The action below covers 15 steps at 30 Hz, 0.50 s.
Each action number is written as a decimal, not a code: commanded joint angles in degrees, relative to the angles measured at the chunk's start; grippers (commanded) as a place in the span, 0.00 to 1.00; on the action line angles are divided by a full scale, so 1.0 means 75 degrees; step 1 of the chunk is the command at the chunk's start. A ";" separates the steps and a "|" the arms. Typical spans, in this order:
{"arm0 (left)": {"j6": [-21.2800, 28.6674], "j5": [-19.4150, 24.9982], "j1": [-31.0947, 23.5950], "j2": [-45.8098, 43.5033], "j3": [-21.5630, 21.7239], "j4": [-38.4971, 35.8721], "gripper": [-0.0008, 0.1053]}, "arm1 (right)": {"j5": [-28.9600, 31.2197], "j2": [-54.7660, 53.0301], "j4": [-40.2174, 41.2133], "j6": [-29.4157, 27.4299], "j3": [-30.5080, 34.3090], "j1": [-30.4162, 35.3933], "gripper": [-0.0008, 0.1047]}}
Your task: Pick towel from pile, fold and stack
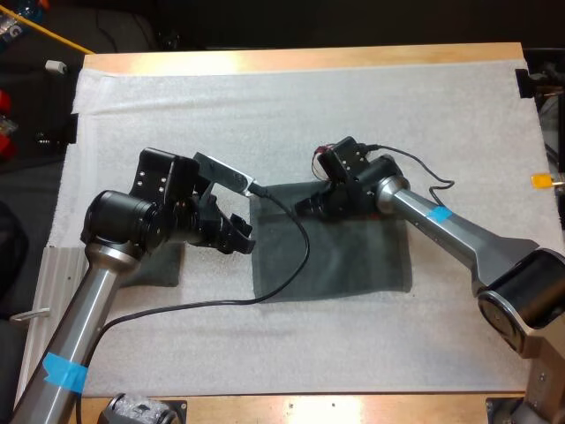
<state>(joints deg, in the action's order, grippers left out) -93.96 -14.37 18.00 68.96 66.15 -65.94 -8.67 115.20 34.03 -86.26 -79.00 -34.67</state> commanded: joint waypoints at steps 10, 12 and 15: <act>-0.0221 -0.0628 -0.0026 -0.0040 0.0013 -0.0001 0.56 | -0.0067 0.0749 -0.0385 0.0645 -0.0331 -0.0024 0.01; -0.0221 -0.0628 -0.0026 -0.0040 0.0013 -0.0001 0.56 | -0.0010 0.0793 -0.0667 0.0732 -0.0416 -0.0024 0.01; -0.0221 -0.0628 -0.0026 -0.0040 0.0013 -0.0001 0.56 | 0.0157 0.0823 -0.1120 0.0736 -0.0600 -0.0024 0.01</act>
<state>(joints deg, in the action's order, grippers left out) -95.37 -18.68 18.00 68.96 66.15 -65.94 -8.02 120.52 26.59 -80.94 -83.23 -34.67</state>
